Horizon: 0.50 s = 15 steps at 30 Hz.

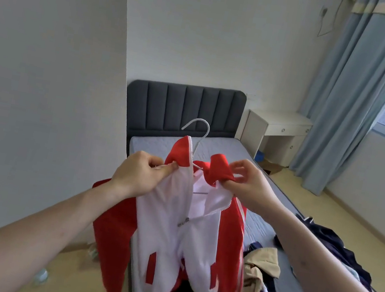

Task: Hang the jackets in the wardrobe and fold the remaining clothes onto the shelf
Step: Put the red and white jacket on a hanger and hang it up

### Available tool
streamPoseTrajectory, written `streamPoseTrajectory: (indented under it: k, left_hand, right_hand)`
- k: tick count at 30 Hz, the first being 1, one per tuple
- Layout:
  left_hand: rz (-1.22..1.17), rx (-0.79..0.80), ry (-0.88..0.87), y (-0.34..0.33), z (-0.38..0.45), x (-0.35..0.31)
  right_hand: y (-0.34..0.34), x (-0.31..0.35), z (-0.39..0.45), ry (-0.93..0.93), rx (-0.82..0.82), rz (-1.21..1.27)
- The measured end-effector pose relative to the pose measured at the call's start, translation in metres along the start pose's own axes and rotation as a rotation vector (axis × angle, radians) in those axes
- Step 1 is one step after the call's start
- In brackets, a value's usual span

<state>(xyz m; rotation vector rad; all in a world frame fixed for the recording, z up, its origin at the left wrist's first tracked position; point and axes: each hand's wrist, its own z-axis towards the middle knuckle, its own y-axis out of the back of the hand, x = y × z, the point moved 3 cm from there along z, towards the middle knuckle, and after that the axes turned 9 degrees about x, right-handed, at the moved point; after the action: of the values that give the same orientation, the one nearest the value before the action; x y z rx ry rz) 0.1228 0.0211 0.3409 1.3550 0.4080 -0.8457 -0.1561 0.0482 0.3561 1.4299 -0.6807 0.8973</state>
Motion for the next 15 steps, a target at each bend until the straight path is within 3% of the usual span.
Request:
streamPoseTrajectory:
  k: [4,9,12,15]
  left_hand:
    - [-0.076,0.0,0.015,0.003,-0.002,-0.001]
    - [-0.153,-0.024,0.057,0.011,-0.001,-0.003]
    - [-0.16,-0.04,0.062,0.014,-0.001,-0.002]
    - [-0.196,-0.061,0.081,0.015,0.001,0.003]
  right_hand:
    - [-0.005,-0.022,-0.017,-0.033,-0.077,0.109]
    - [-0.036,-0.058,-0.053,-0.039,-0.367,0.367]
    - [-0.072,-0.087,-0.072,-0.185,-0.478,0.499]
    - [-0.111,-0.102,-0.08,-0.276,-0.472,0.602]
